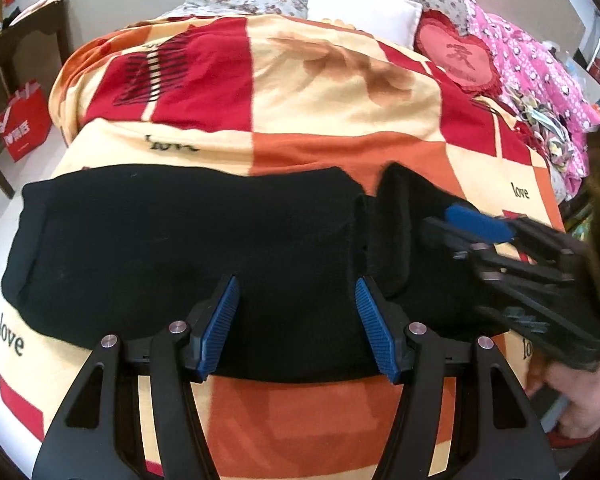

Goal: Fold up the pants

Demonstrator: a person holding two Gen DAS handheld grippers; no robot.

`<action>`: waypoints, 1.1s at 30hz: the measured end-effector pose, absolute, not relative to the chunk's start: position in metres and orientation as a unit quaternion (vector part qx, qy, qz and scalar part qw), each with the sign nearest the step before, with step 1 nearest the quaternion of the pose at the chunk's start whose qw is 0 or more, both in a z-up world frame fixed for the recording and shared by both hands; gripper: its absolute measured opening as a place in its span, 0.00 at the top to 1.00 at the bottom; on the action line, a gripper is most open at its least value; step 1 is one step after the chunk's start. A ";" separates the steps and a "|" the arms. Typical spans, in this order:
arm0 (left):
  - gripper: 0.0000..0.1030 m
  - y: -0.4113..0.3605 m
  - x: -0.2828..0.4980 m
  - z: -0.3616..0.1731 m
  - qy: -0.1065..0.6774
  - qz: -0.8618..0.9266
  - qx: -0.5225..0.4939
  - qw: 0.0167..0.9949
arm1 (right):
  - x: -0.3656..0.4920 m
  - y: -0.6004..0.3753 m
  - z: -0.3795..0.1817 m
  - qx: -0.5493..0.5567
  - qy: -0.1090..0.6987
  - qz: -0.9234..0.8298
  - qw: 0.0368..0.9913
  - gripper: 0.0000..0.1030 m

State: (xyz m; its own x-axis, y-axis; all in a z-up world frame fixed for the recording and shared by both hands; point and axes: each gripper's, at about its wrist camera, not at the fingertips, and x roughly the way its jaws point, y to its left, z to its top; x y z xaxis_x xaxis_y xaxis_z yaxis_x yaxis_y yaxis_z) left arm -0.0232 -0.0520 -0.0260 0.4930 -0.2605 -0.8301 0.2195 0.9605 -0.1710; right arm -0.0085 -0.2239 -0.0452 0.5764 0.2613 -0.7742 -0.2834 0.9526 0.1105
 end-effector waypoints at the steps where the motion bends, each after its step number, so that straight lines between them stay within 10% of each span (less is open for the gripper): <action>1: 0.42 -0.049 -0.023 -0.026 0.483 -0.136 -0.023 0.865 | -0.005 -0.219 -0.052 -0.023 0.438 0.148 0.886 0.62; 33: 0.42 -0.024 -0.024 -0.026 0.488 -0.122 -0.057 0.863 | -0.065 -0.206 -0.048 -0.031 0.419 0.211 0.882 0.58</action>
State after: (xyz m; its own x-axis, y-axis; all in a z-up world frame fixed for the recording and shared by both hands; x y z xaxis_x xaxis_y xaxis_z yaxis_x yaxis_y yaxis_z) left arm -0.0239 -0.0240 -0.0256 0.4949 -0.2661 -0.8272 0.1546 0.9637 -0.2176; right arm -0.0646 -0.2061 -0.0478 0.5594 0.3470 -0.7528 -0.3983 0.9090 0.1231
